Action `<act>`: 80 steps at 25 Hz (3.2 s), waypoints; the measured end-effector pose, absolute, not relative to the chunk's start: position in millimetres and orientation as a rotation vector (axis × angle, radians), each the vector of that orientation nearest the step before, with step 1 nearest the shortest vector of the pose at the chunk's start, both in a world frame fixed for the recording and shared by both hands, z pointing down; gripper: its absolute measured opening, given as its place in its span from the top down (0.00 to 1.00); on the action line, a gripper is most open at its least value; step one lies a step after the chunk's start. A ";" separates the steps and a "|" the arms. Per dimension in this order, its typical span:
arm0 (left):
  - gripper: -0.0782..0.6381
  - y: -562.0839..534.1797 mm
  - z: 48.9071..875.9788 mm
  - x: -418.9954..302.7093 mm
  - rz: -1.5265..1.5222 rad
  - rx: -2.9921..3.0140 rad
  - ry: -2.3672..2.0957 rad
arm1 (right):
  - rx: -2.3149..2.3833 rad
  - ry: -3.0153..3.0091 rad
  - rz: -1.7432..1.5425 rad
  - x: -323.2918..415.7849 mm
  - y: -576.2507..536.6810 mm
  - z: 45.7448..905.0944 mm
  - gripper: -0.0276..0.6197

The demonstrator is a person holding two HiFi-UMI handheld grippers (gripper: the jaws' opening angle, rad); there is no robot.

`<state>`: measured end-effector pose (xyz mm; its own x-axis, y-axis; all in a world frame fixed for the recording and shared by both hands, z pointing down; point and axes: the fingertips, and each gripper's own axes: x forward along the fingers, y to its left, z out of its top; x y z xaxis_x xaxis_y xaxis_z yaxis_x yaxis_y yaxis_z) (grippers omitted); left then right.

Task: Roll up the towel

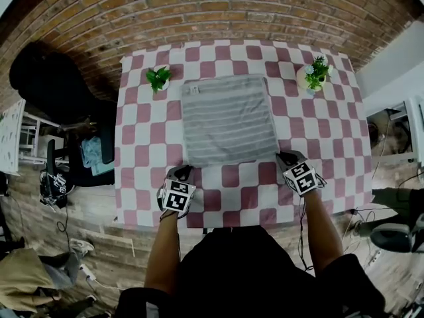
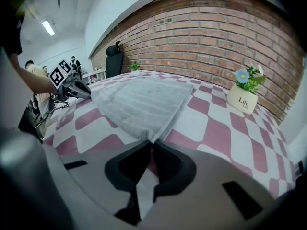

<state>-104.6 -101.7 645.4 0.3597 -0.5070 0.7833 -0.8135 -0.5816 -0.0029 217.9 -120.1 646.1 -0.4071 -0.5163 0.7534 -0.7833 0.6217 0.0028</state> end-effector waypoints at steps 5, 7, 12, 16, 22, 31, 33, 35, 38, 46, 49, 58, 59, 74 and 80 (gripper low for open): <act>0.89 -102.2 639.3 -104.2 1.087 2.290 -1.149 | 1.039 -2.108 0.446 215.6 -114.7 640.1 0.94; 0.89 -100.2 634.7 -106.5 1.103 2.317 -1.140 | 1.046 -2.117 0.445 213.6 -110.4 635.4 0.94; 0.89 -97.6 625.0 -124.1 1.168 2.354 -1.127 | 1.005 -2.138 0.420 203.4 -86.5 624.7 0.94; 0.89 -98.2 623.2 -151.1 1.301 2.374 -1.124 | 0.909 -2.186 0.407 174.0 -50.5 616.8 0.94; 0.89 -126.0 628.1 -213.2 1.541 2.364 -1.150 | 0.607 -2.279 0.362 81.5 6.7 618.6 0.94; 0.84 -155.0 620.8 -278.4 1.599 2.364 -1.313 | 0.313 -2.370 0.339 -40.8 72.6 610.4 0.94; 0.66 -138.7 615.2 -277.2 1.525 2.357 -1.367 | 0.334 -2.333 0.354 -33.0 78.0 619.6 0.88; 0.48 -114.0 610.3 -265.8 1.466 2.396 -1.366 | 0.391 -2.334 0.352 -12.7 77.2 618.6 0.76; 0.42 -70.6 599.1 -233.8 1.403 2.537 -1.266 | 0.541 -2.367 0.301 29.0 56.4 600.8 0.74; 0.50 11.6 592.1 -124.4 1.278 2.679 -0.961 | 0.637 -2.193 -0.068 140.9 -39.0 584.7 0.73; 0.53 23.2 595.2 -93.8 1.182 2.638 -0.948 | 0.517 -2.090 -0.195 160.6 -64.4 594.0 0.73; 0.57 46.9 612.9 -41.9 1.264 2.532 -0.915 | 0.022 -1.746 -0.720 182.1 -132.8 637.1 0.73; 0.56 49.1 616.2 -38.7 1.282 2.515 -0.910 | -0.027 -1.714 -0.772 182.7 -140.1 638.9 0.73; 0.60 61.4 645.7 -12.8 1.374 2.300 -0.847 | -0.631 -1.454 -0.860 181.3 -151.7 669.0 0.73; 0.63 59.8 645.8 -15.5 1.363 2.248 -0.872 | -0.689 -1.525 -0.752 179.5 -151.4 663.9 0.73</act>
